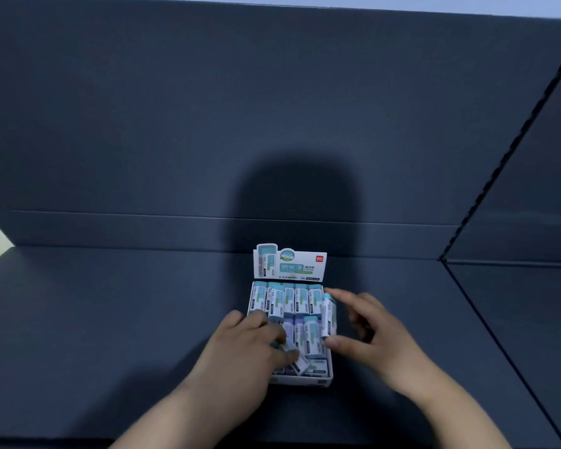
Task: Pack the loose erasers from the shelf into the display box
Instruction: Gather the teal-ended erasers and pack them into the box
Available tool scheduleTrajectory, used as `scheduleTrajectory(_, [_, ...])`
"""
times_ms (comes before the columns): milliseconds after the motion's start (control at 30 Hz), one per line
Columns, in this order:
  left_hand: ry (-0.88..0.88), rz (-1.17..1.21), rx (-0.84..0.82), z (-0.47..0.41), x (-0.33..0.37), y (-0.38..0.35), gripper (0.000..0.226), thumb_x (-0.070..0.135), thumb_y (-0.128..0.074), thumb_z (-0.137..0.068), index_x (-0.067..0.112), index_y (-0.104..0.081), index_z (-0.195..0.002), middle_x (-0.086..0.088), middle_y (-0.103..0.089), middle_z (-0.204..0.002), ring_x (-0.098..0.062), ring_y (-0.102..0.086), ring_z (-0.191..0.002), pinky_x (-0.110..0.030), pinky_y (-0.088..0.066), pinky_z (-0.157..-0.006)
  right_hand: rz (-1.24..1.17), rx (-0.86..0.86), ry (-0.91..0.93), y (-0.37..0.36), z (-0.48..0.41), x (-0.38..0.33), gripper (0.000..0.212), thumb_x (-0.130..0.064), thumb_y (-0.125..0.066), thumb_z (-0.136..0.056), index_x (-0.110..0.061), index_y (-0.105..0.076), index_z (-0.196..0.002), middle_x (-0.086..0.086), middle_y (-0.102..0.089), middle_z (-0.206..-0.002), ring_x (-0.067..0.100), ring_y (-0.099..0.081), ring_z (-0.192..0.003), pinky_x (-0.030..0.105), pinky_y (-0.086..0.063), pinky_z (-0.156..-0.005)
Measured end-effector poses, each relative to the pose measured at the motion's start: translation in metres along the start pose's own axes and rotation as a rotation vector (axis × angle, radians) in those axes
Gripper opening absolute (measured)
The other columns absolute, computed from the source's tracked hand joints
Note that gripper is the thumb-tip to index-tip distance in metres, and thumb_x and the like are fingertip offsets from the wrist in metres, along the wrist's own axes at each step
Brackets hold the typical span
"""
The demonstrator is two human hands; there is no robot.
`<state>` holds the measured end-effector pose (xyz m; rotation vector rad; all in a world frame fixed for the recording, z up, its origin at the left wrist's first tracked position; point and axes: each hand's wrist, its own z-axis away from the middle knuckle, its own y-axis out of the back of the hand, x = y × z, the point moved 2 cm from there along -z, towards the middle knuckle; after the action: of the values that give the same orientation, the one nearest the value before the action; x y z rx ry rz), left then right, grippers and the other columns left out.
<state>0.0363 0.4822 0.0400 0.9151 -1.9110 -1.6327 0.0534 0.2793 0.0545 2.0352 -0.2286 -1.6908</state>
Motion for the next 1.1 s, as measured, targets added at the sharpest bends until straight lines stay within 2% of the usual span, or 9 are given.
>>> scheduleTrajectory(67, [0.005,0.004,0.024,0.001,0.002,-0.003,0.049,0.023,-0.046,-0.056,0.047,-0.070,-0.091,0.019,-0.065,-0.084,-0.010,-0.056,-0.074,-0.027,-0.039,-0.061,0.018,0.042,0.003,0.002,-0.001,0.000,0.058,-0.024,-0.080,-0.068,-0.046,-0.050,-0.113,-0.002,-0.039,-0.082,-0.004,-0.040,-0.066,0.007,-0.035,-0.065])
scheduleTrajectory(167, [0.002,0.016,0.032,0.000,0.007,-0.005,0.054,0.023,-0.036,-0.060,0.046,-0.068,-0.096,0.020,-0.067,-0.093,-0.008,-0.053,-0.080,-0.028,-0.030,-0.067,0.007,0.093,0.006,0.007,-0.001,0.002,0.057,-0.031,-0.078,-0.063,-0.045,-0.051,-0.112,-0.001,-0.040,-0.080,-0.001,-0.041,-0.065,0.007,-0.035,-0.064])
scheduleTrajectory(333, [0.042,0.080,0.001,-0.001,0.010,-0.005,0.058,0.021,-0.058,-0.042,0.043,-0.067,-0.095,0.024,-0.066,-0.099,-0.005,-0.049,-0.087,-0.026,-0.025,-0.070,-0.022,0.092,-0.023,0.005,0.003,0.005,0.060,-0.038,-0.073,-0.057,-0.041,-0.052,-0.113,0.000,-0.039,-0.080,-0.003,-0.040,-0.064,0.007,-0.035,-0.064])
scheduleTrajectory(433, [0.103,0.066,0.036,0.002,0.012,-0.003,0.034,0.025,-0.061,-0.053,0.036,-0.069,-0.084,0.022,-0.063,-0.091,-0.005,-0.044,-0.087,-0.027,-0.014,-0.069,-0.029,0.095,-0.037,0.004,0.006,0.007,0.059,-0.039,-0.072,-0.057,-0.042,-0.052,-0.113,-0.001,-0.040,-0.081,-0.004,-0.042,-0.065,0.007,-0.035,-0.064])
scheduleTrajectory(500, [0.146,0.060,0.068,0.002,0.015,-0.002,0.024,0.032,-0.049,-0.068,0.032,-0.070,-0.081,0.019,-0.063,-0.088,-0.008,-0.051,-0.084,-0.028,-0.019,-0.067,-0.027,0.105,-0.039,0.005,0.008,0.009,0.058,-0.037,-0.074,-0.058,-0.042,-0.052,-0.112,-0.001,-0.039,-0.080,-0.004,-0.042,-0.064,0.007,-0.035,-0.064])
scheduleTrajectory(567, [0.173,0.045,0.096,-0.001,0.017,-0.005,0.033,0.038,-0.041,-0.075,0.028,-0.070,-0.084,0.016,-0.063,-0.090,-0.011,-0.056,-0.084,-0.031,-0.024,-0.069,-0.014,0.115,-0.044,0.006,0.010,0.010,0.057,-0.029,-0.078,-0.063,-0.041,-0.053,-0.113,-0.002,-0.039,-0.079,-0.004,-0.041,-0.063,0.007,-0.035,-0.063])
scheduleTrajectory(767, [0.232,-0.013,0.098,-0.011,0.016,-0.016,0.041,0.039,-0.039,-0.075,0.021,-0.071,-0.094,0.007,-0.064,-0.097,-0.016,-0.045,-0.089,-0.036,-0.027,-0.071,-0.008,0.145,-0.042,0.010,0.016,0.014,0.060,-0.041,-0.077,-0.058,-0.040,-0.055,-0.114,-0.003,-0.039,-0.077,-0.003,-0.042,-0.065,0.007,-0.035,-0.064])
scheduleTrajectory(933, [0.270,-0.001,0.095,-0.009,0.011,-0.012,0.038,0.039,-0.040,-0.075,0.026,-0.071,-0.094,0.009,-0.064,-0.099,-0.015,-0.049,-0.088,-0.033,-0.031,-0.070,0.007,0.133,-0.061,0.008,0.017,0.015,0.059,-0.028,-0.080,-0.062,-0.041,-0.055,-0.114,-0.004,-0.039,-0.078,-0.003,-0.042,-0.066,0.007,-0.035,-0.064])
scheduleTrajectory(1100, [0.405,0.069,0.048,-0.001,-0.010,-0.002,0.040,0.048,-0.080,-0.055,0.028,-0.072,-0.088,0.011,-0.062,-0.087,-0.013,-0.060,-0.078,-0.028,-0.041,-0.061,0.035,0.126,-0.053,0.006,0.014,0.008,0.058,-0.020,-0.081,-0.066,-0.042,-0.054,-0.112,-0.004,-0.039,-0.078,-0.003,-0.043,-0.066,0.007,-0.034,-0.064])
